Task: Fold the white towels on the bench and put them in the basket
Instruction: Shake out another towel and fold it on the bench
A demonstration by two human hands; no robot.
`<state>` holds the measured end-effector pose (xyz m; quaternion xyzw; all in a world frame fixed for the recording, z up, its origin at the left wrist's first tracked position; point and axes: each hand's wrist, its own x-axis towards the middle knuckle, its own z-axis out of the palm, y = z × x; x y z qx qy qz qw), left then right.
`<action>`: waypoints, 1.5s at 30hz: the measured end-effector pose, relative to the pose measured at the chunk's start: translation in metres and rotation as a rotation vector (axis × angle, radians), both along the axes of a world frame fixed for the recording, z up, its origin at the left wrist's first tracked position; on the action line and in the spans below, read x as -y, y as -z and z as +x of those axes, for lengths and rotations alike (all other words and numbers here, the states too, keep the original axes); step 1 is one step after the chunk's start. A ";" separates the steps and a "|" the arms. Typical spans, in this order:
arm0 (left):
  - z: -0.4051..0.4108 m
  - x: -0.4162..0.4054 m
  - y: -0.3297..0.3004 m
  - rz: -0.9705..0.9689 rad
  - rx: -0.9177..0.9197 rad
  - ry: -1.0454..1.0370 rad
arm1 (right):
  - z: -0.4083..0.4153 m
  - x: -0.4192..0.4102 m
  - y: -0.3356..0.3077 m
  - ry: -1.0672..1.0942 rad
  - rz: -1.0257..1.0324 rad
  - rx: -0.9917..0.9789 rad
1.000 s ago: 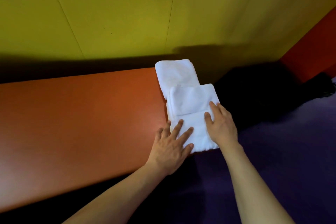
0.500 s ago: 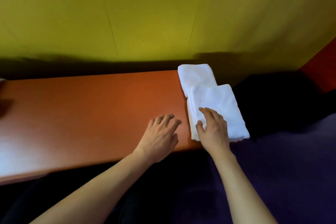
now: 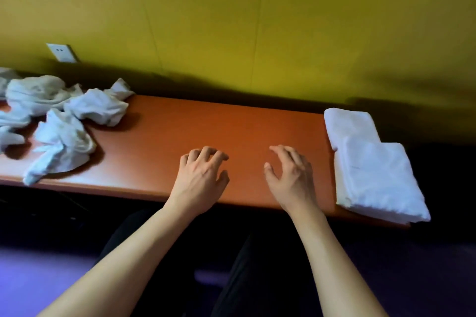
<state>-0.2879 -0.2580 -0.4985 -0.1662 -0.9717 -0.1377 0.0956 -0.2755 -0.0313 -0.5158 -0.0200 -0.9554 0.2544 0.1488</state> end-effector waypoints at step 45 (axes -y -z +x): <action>-0.099 0.346 0.142 0.276 0.293 -0.427 | -0.168 0.357 0.101 -0.615 -0.022 0.316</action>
